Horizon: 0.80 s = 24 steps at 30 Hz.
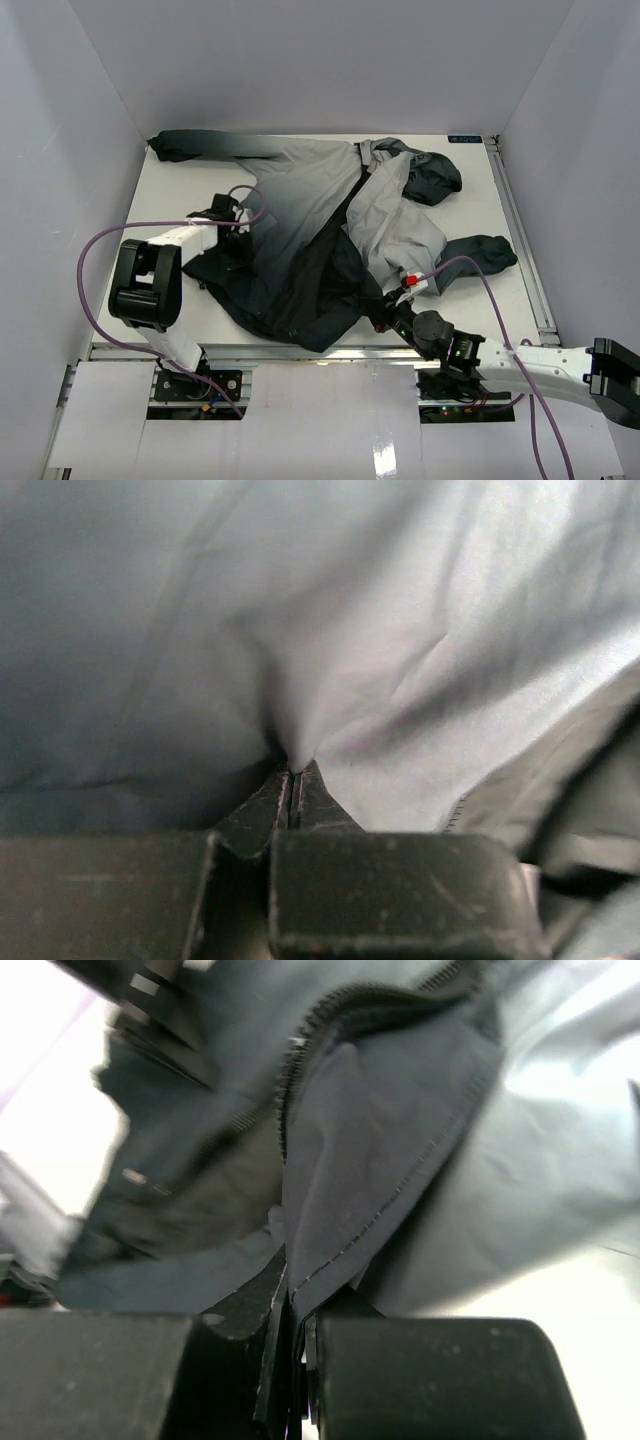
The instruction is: Zip up the jacket
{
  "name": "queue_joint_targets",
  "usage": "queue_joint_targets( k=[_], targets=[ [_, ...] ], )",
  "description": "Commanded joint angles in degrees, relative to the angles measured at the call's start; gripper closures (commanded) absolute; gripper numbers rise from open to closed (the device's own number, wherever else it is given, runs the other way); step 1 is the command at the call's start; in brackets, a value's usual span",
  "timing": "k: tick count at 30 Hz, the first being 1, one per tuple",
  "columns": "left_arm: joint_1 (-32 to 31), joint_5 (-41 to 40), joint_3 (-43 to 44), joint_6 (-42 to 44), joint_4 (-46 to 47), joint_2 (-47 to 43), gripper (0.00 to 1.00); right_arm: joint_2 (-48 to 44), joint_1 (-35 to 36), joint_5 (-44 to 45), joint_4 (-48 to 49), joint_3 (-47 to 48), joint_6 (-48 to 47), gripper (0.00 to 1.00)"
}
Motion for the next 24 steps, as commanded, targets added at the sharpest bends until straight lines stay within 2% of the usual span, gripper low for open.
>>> queue_joint_targets(
  k=[1, 4, 6, 7, 8, 9, 11, 12, 14, 16, 24],
  targets=[
    [3.78, 11.97, -4.84, -13.05, 18.01, -6.62, 1.0, 4.18, -7.96, -1.81, 1.5, 3.52, -6.79, 0.92],
    [3.79, 18.12, -10.49, -20.89, 28.09, -9.93, 1.0, 7.72, -14.02, -7.84, 1.5, 6.81, -9.35, 0.92],
    [3.43, 20.51, -14.18, -21.83, 32.68, -11.1, 1.0, 9.22, -15.81, -9.57, 1.04, 7.67, -10.76, 0.92],
    [3.08, 21.11, -14.37, -20.31, 31.35, -11.46, 1.0, 9.22, -15.88, -9.34, 0.28, 8.02, -11.24, 0.92],
    [2.59, 20.17, -13.47, -19.0, 29.61, -11.61, 0.96, 9.09, -15.96, -9.42, -0.31, 8.04, -11.49, 0.92],
    [1.44, 19.31, -12.59, -17.03, 27.07, -12.12, 0.84, 8.45, -16.03, -9.9, -0.98, 7.8, -11.58, 0.92],
    [-2.49, 14.58, -8.96, -12.01, 20.03, -13.13, 0.59, 6.57, -15.99, -11.39, -1.75, 6.71, -11.19, 0.92],
    [-4.17, 11.07, -6.82, -9.94, 16.56, -13.2, 0.58, 5.73, -16.05, -12.1, -2.29, 6.01, -10.66, 0.92],
    [-8.6, 0.1, -1.3, -6.37, 8.31, -13.04, 0.5, 3.55, -15.9, -14.6, -2.46, 3.72, -9.54, 0.92],
    [-10.82, -7.24, 1.37, -3.76, 4.62, -13.08, 0.45, 2.33, -15.98, -15.74, -1.04, 2.0, -8.44, 0.92],
    [-14.17, -15.12, -0.23, 0.58, -2.75, -16.01, 0.42, 0.54, -15.78, -17.62, -0.85, -0.84, -7.27, 0.92]
  ],
)
